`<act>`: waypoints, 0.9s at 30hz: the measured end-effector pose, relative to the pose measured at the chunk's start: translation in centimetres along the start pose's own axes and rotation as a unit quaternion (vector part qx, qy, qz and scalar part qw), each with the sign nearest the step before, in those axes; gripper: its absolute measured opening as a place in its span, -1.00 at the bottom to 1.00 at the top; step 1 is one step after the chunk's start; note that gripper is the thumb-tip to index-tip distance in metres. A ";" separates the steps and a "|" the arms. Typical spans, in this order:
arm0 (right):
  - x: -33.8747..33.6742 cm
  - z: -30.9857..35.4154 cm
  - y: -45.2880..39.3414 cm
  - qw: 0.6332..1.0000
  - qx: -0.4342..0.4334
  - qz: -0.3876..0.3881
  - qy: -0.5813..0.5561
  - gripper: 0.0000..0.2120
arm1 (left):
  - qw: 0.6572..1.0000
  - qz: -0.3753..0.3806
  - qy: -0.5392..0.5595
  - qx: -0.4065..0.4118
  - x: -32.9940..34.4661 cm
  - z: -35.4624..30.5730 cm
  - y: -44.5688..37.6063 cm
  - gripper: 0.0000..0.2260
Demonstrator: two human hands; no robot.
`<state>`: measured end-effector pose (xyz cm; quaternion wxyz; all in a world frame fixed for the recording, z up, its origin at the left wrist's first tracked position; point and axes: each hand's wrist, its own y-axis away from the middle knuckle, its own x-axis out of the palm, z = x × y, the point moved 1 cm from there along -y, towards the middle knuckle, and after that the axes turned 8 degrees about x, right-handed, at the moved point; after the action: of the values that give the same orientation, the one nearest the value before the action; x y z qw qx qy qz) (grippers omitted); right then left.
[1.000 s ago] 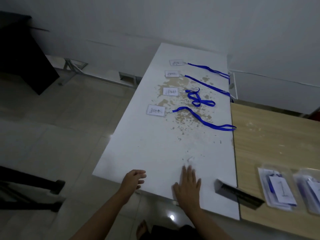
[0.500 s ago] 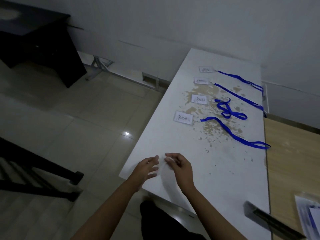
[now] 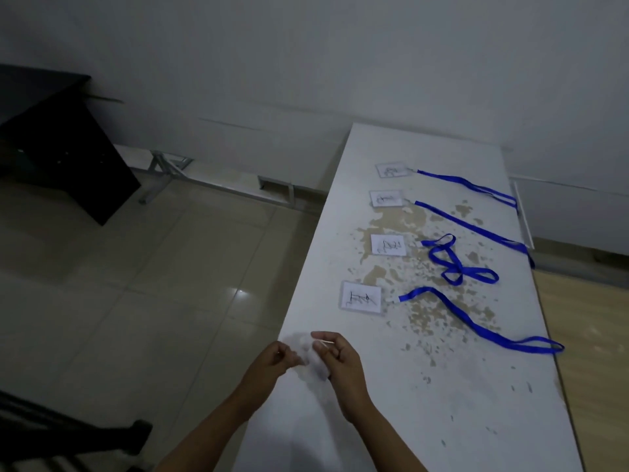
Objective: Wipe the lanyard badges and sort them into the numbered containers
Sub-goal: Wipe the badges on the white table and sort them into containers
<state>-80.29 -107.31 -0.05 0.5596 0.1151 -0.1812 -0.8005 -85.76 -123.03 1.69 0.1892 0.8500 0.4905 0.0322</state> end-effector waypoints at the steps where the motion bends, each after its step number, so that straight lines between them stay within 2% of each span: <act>1: 0.1 0.3 -0.7 1.000 0.001 -0.002 -0.003 -0.87 | 1.000 -0.004 0.011 -0.006 -0.3 -0.2 -0.7 -0.83; 3: 0.6 0.9 -1.8 1.000 0.010 -0.005 -0.016 -0.87 | 1.000 0.015 0.016 -0.014 -0.9 -0.8 -2.0 -0.79; 7: 1.8 1.9 -3.7 0.999 0.017 -0.001 -0.051 -0.86 | 0.993 0.116 -0.010 0.021 -1.7 -1.6 -5.0 -0.63; 9: 2.7 2.2 -4.5 0.999 0.027 -0.002 -0.045 -0.84 | 0.989 0.139 -0.019 0.039 -2.6 -1.9 -6.7 -0.66; 13: 4.9 2.9 -5.6 0.994 0.035 -0.074 -0.069 -0.86 | 0.983 0.177 -0.042 0.037 -5.9 -2.3 -9.8 -0.77; 18: 9.5 4.0 -6.3 0.974 0.041 -0.173 -0.142 -0.86 | 0.970 0.244 0.001 -0.023 -11.7 -2.4 -11.9 -0.63; 20: 11.8 4.7 -6.7 0.967 0.038 -0.188 -0.169 -0.85 | 0.961 0.272 -0.006 -0.036 -14.0 -2.7 -12.5 -0.56; 23: 15.3 5.7 -8.2 0.957 0.028 -0.178 -0.227 -0.83 | 0.958 0.254 0.103 -0.079 -17.0 -2.9 -13.6 -0.54; 25: 17.5 6.1 -9.4 0.949 0.044 -0.182 -0.255 -0.83 | 0.957 0.218 0.175 -0.082 -18.8 -3.4 -14.6 -0.55; 27: 19.5 6.0 -10.3 0.944 0.072 -0.173 -0.270 -0.83 | 0.962 0.170 0.203 -0.068 -20.1 -3.9 -15.8 -0.57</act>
<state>-98.17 -121.45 1.44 0.3331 -0.0357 -0.3603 -0.8706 -110.00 -131.85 2.32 0.1350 0.8817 0.3637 0.2686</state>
